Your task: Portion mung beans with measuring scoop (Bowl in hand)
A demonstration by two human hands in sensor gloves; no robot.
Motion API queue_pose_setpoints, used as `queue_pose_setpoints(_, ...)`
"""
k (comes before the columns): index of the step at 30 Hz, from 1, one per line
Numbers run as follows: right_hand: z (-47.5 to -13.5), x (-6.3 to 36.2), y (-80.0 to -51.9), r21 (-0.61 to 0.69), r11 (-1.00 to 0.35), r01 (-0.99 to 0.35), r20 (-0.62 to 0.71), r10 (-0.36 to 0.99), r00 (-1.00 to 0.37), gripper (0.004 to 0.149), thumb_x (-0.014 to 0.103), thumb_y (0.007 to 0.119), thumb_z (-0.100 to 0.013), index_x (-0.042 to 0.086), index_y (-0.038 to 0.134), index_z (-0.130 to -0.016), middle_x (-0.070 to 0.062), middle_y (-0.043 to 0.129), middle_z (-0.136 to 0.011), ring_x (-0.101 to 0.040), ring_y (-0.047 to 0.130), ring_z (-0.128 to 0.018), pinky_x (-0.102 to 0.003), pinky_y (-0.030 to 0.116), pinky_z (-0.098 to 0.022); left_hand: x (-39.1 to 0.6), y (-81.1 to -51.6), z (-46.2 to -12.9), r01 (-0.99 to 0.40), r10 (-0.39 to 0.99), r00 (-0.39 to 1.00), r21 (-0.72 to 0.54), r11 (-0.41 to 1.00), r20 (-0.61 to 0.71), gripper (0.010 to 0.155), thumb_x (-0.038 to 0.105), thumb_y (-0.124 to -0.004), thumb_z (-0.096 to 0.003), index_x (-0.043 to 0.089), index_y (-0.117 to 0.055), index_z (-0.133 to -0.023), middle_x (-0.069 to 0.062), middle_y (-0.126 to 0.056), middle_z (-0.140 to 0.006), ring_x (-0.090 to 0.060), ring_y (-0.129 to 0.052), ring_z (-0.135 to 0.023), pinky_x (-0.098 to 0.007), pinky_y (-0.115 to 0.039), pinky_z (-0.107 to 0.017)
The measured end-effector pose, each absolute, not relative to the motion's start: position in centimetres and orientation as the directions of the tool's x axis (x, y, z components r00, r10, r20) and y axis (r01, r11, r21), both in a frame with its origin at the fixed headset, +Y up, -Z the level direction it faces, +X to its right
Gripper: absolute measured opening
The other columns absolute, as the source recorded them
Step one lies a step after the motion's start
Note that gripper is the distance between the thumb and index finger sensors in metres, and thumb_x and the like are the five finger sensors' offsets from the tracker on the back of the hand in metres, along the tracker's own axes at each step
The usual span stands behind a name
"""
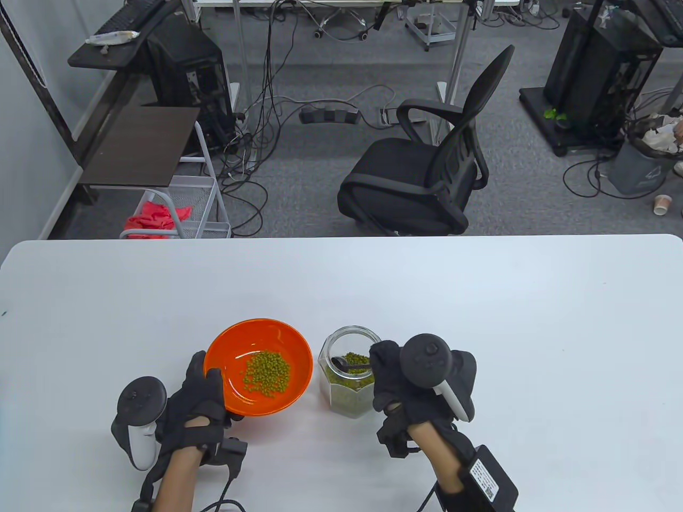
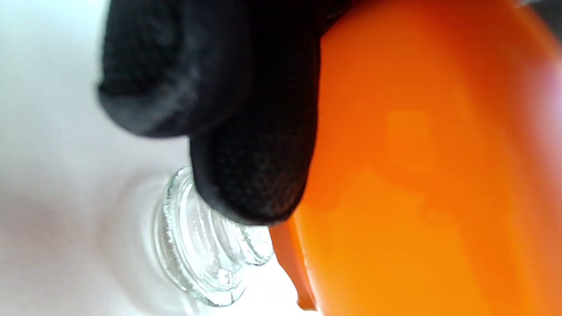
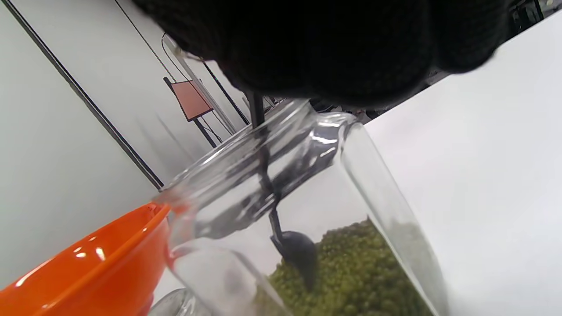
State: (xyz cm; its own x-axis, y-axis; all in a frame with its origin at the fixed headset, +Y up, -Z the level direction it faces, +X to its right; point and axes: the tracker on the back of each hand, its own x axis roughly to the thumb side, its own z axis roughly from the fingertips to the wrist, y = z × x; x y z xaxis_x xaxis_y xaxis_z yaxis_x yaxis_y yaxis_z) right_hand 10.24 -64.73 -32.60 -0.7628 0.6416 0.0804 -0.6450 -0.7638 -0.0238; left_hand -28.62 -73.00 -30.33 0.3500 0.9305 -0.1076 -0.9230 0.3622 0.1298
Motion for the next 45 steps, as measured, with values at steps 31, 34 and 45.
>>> queue_pose_setpoints(31, -34.1, 17.8, -66.4, 0.016, -0.217, -0.976, -0.18, 0.96, -0.216, 0.04, 0.03, 0.075, -0.047, 0.003, 0.085, -0.074, -0.013, 0.096, -0.042, -0.021, 0.098, -0.02, -0.054, 0.082, -0.033, -28.6, -73.0, -30.3, -0.923, 0.93, 0.351, 0.129, 0.364, -0.112, 0.066, 0.042, -0.059, -0.056, 0.005, -0.041, -0.108, -0.018, -0.07, -0.094, -0.02, -0.114, -0.025, -0.022, -0.097, -0.014)
queue_pose_setpoints(34, -34.1, 18.2, -66.5, 0.022, -0.184, -0.983, -0.197, 0.963, -0.185, 0.04, 0.03, 0.075, -0.047, 0.003, 0.085, -0.075, -0.013, 0.096, -0.042, -0.021, 0.098, -0.02, -0.054, 0.082, -0.034, -28.6, -73.0, -30.3, -0.923, 0.93, 0.351, 0.129, 0.364, -0.112, 0.066, 0.042, -0.059, -0.0559, 0.005, -0.041, -0.108, -0.018, -0.071, -0.094, -0.019, -0.114, -0.025, -0.022, -0.097, -0.014)
queue_pose_setpoints(45, -34.1, 19.6, -66.5, 0.021, -0.141, -0.99, -0.226, 0.964, -0.142, 0.04, 0.03, 0.074, -0.047, 0.003, 0.085, -0.075, -0.013, 0.096, -0.042, -0.021, 0.098, -0.021, -0.054, 0.082, -0.034, -28.6, -73.0, -30.3, -0.922, 0.93, 0.35, 0.133, 0.364, -0.114, 0.066, 0.042, -0.059, -0.056, 0.005, -0.041, -0.108, -0.018, -0.071, -0.094, -0.02, -0.114, -0.025, -0.022, -0.097, -0.014)
